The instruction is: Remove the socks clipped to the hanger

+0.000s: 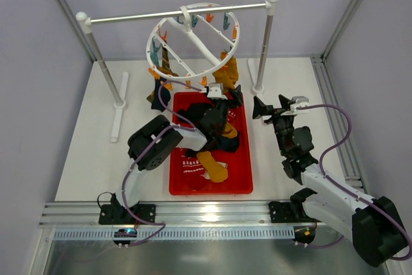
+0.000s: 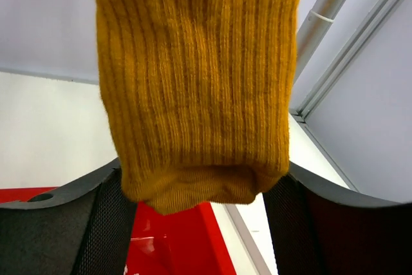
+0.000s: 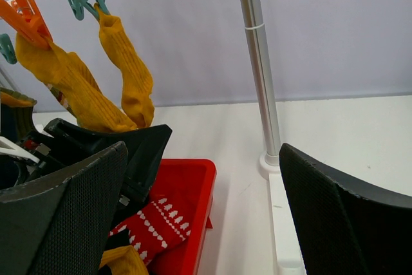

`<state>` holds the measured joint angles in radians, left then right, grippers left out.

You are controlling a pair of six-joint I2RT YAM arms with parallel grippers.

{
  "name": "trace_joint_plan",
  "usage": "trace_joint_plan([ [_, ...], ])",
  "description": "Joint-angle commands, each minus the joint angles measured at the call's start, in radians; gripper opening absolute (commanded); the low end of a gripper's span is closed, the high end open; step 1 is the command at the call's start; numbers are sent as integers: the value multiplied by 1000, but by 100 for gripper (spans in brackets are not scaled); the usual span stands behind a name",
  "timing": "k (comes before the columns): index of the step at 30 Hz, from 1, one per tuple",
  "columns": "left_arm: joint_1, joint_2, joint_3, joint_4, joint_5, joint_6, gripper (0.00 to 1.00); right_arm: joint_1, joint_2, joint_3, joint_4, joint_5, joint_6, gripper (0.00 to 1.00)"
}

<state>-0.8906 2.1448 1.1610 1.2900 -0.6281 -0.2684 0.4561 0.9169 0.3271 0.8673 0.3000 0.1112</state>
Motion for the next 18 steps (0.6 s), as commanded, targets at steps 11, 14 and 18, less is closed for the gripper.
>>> trace_joint_plan([
  [11,-1,-66,-50,256,-24,12,82,-3,26,20,65,-6,-4,100],
  [14,-1,-91,-79,256,-18,-2,89,-4,33,23,64,-12,-2,100],
  [18,-1,-118,-110,256,-2,-31,97,-4,43,29,61,-13,-1,100],
])
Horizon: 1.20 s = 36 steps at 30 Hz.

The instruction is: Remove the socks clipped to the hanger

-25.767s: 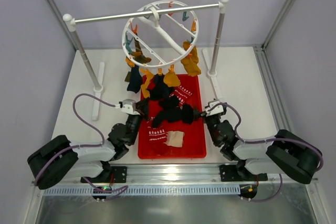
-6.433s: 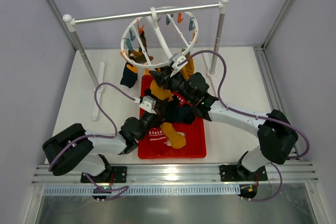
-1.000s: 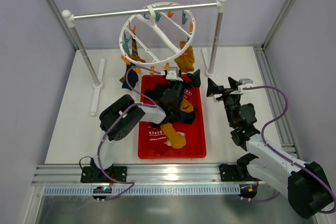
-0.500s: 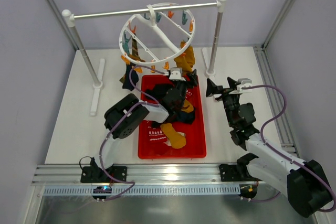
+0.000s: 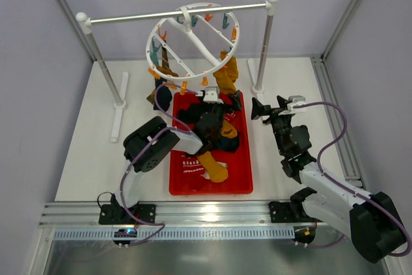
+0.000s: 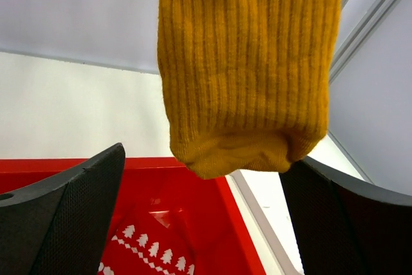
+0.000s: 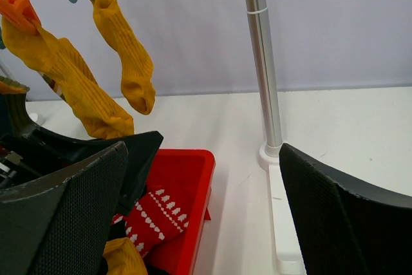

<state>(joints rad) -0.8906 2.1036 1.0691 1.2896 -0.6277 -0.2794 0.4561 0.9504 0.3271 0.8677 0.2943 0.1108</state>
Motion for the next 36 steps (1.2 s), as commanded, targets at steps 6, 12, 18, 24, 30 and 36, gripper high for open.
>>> trace_joint_plan([
  [6,-4,-94,-20,257,3,-24,100,-4,16,33,60,-15,3,100],
  [12,-2,-132,-57,257,-3,-44,100,-4,19,35,60,-17,4,100],
  [18,-11,-165,-100,257,11,-63,100,-4,33,41,60,-23,6,100],
  [24,-45,-206,-132,257,-12,-9,100,-2,27,36,60,-23,9,100],
  [30,-57,-214,-175,257,-38,-13,99,-2,16,29,62,-26,13,100],
  [36,-59,-226,-215,257,-46,-35,100,-5,21,29,65,-32,20,100],
])
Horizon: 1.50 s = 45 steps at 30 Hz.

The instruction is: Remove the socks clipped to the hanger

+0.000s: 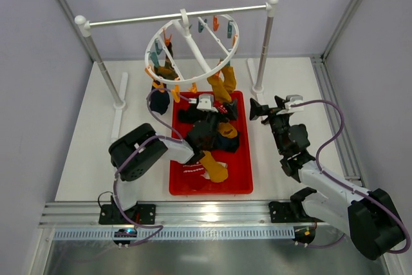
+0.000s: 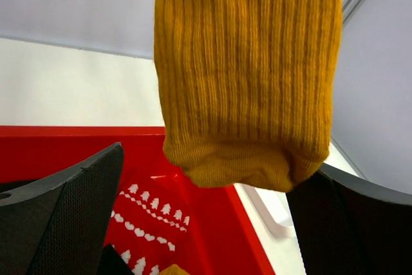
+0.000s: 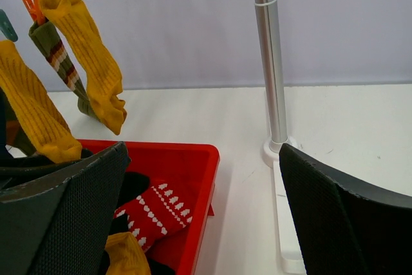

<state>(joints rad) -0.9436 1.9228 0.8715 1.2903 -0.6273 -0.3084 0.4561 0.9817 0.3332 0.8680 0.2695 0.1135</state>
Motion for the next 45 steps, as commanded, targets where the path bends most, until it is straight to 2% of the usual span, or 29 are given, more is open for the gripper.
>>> trace_joint_plan([
  [1,-6,-42,-16,256,-40,0,100,-4,-11,23,65,-10,18,100],
  [11,-3,-100,-22,254,47,118,100,-4,-17,17,66,-21,26,100],
  [21,9,-160,55,80,181,112,100,-4,-15,15,68,-26,29,100],
  [24,48,-180,95,-87,245,34,100,-4,-17,13,68,-27,29,100],
  [26,98,-173,127,-138,290,-45,99,-4,-17,13,68,-26,28,100],
  [35,85,-157,67,-31,270,-20,100,-4,2,18,74,-27,31,100],
  [39,66,-130,37,81,242,5,100,-4,2,17,74,-27,31,100],
  [45,66,-108,64,53,206,8,100,-4,6,17,75,-27,31,100],
])
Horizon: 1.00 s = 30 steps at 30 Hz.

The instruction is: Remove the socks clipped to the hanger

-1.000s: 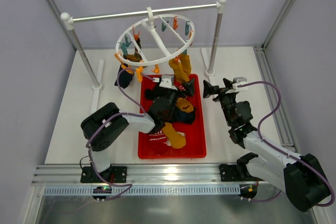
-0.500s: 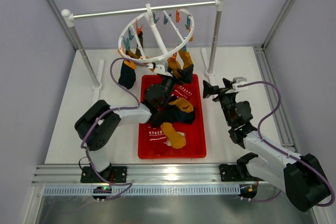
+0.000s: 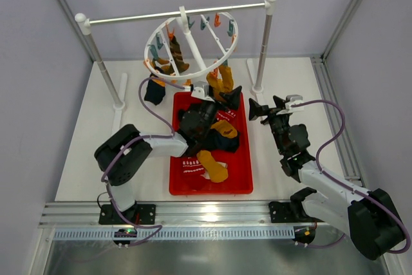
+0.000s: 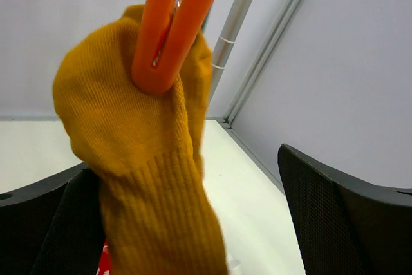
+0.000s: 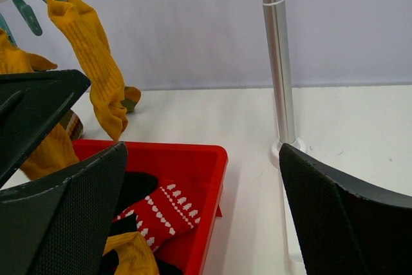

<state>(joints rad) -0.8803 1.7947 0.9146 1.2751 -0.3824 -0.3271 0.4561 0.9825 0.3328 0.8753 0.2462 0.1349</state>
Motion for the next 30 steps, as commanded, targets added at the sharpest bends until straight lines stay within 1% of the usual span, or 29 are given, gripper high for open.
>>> trace_joint_plan([
  [1,3,25,21,79,-44,25,98,-4,7,17,68,-2,9,100],
  [2,3,29,21,85,-50,26,95,-5,7,17,68,-2,9,100],
  [3,3,38,18,99,-59,25,74,-4,7,15,68,-2,8,100],
  [6,1,38,12,105,-65,23,55,-2,7,17,70,-2,9,100],
  [7,0,38,4,109,-67,25,46,-4,8,17,70,-2,9,100],
  [8,-5,38,0,124,-70,29,42,-4,10,17,70,-4,9,100],
  [11,-23,34,-16,144,-88,63,40,-2,13,20,71,-10,12,100],
  [12,-34,32,-16,147,-95,72,34,-2,12,20,73,-13,11,100],
  [15,-46,31,-33,170,-110,91,19,-4,1,18,73,-34,14,100],
  [16,-49,28,-40,181,-110,94,8,-2,-1,17,71,-45,12,100],
  [17,-51,23,-48,187,-118,95,1,-4,-10,18,71,-67,6,100],
  [19,-62,15,-66,207,-122,118,0,-4,-18,26,71,-114,3,99],
  [20,-66,5,-78,207,-127,128,0,-2,-24,32,70,-190,2,100],
  [23,-75,-17,-94,208,-130,146,0,0,-19,72,76,-332,0,100],
  [24,-75,-20,-105,210,-128,146,0,0,-7,87,77,-402,2,100],
  [26,-75,-26,-117,214,-134,148,0,-2,10,146,68,-474,-6,100],
  [27,-75,-31,-121,213,-139,149,0,-2,33,173,44,-542,-6,100],
  [29,-75,-38,-137,214,-145,148,0,0,62,265,7,-609,-4,100],
  [30,-75,-46,-144,217,-147,146,0,0,97,329,-30,-692,0,100],
])
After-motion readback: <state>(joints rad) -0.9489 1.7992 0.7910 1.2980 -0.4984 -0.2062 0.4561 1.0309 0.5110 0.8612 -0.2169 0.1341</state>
